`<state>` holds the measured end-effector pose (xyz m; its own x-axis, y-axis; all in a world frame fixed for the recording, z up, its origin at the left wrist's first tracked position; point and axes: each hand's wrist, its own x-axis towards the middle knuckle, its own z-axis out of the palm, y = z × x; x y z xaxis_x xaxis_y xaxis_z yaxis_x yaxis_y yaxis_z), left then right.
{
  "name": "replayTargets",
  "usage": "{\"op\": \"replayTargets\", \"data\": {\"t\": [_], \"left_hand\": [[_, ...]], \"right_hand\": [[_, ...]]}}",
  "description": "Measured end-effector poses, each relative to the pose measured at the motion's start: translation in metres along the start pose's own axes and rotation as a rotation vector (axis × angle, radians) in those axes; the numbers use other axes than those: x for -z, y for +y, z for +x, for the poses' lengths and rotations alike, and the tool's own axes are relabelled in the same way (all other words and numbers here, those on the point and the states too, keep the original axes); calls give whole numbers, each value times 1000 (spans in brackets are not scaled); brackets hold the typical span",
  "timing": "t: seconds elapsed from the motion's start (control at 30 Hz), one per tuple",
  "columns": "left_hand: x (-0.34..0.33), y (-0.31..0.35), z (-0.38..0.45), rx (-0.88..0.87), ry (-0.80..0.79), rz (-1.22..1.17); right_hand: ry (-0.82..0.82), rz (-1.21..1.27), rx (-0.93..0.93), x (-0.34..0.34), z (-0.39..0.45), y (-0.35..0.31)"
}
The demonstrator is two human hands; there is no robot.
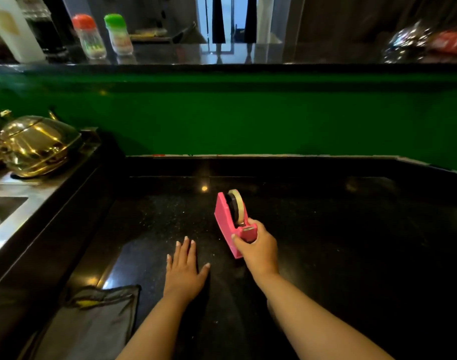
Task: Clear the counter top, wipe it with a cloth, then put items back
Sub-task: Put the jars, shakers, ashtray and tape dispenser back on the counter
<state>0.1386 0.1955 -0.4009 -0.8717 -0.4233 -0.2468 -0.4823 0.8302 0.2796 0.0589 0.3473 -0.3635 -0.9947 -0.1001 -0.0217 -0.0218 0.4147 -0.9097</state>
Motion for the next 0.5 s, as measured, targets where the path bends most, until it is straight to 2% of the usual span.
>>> {"op": "replayTargets", "data": {"t": [0.1,0.3,0.4,0.5], "left_hand": [[25,39,7,-10,-49,-295],[62,154,-8,-247,-66,-745],[73,217,-19,-345,-115,-849],[81,275,-31,-444,-134,-851]], "right_hand": [[42,51,6,37,-14,-4],[183,73,77,126,-24,-18],[296,65,92,175,-21,-25],[407,28,114,225,-15,-30]]}}
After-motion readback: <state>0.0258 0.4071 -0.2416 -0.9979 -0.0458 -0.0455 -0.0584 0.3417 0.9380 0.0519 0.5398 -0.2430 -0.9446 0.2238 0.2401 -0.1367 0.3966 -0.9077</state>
